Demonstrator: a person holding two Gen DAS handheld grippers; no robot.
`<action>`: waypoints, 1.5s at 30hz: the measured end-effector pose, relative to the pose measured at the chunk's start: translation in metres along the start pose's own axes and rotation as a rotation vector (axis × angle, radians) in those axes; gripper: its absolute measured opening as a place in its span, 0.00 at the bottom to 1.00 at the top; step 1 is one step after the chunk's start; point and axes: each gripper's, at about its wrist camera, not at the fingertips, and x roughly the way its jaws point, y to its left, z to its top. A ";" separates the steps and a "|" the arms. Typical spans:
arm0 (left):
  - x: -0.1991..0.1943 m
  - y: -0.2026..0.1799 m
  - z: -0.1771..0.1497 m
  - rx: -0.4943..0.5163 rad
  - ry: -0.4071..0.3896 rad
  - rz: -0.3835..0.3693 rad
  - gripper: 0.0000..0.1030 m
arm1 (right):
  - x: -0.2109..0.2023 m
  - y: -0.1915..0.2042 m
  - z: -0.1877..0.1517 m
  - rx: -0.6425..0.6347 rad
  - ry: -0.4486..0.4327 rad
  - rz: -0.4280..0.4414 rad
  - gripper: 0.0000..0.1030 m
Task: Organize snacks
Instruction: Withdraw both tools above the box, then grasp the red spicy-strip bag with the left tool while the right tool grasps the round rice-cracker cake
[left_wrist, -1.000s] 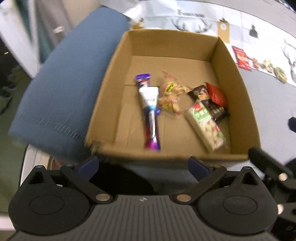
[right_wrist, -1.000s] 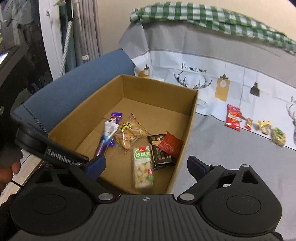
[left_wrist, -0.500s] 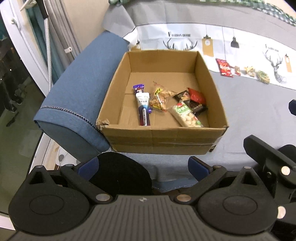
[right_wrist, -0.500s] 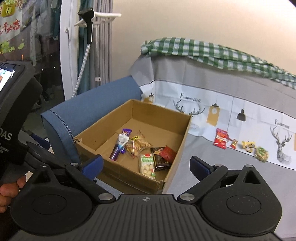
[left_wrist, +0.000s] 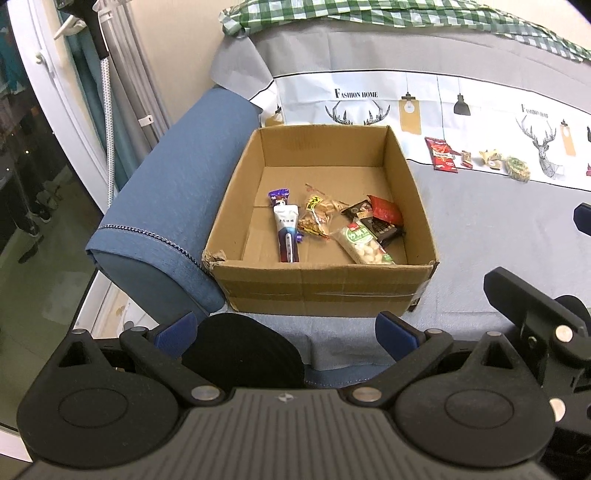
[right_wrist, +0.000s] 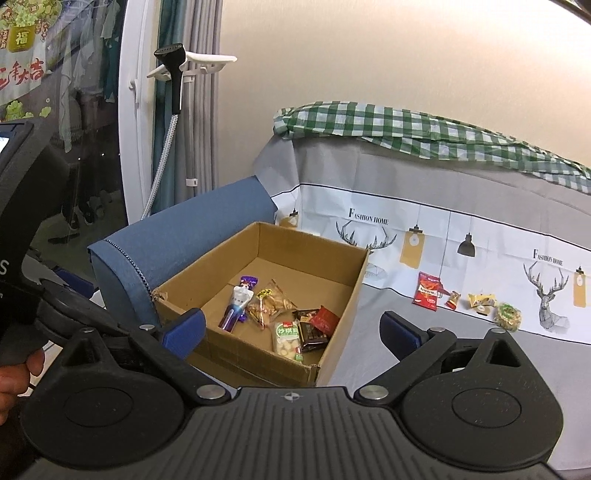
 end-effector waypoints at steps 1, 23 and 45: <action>0.000 0.000 0.000 0.001 -0.001 0.000 1.00 | -0.001 0.001 0.000 0.000 -0.002 -0.001 0.97; 0.010 -0.003 0.002 0.023 0.026 0.003 1.00 | 0.007 -0.003 -0.002 0.031 0.025 0.005 0.97; 0.066 -0.094 0.098 0.142 0.095 -0.118 1.00 | 0.040 -0.106 -0.032 0.217 0.065 -0.184 0.98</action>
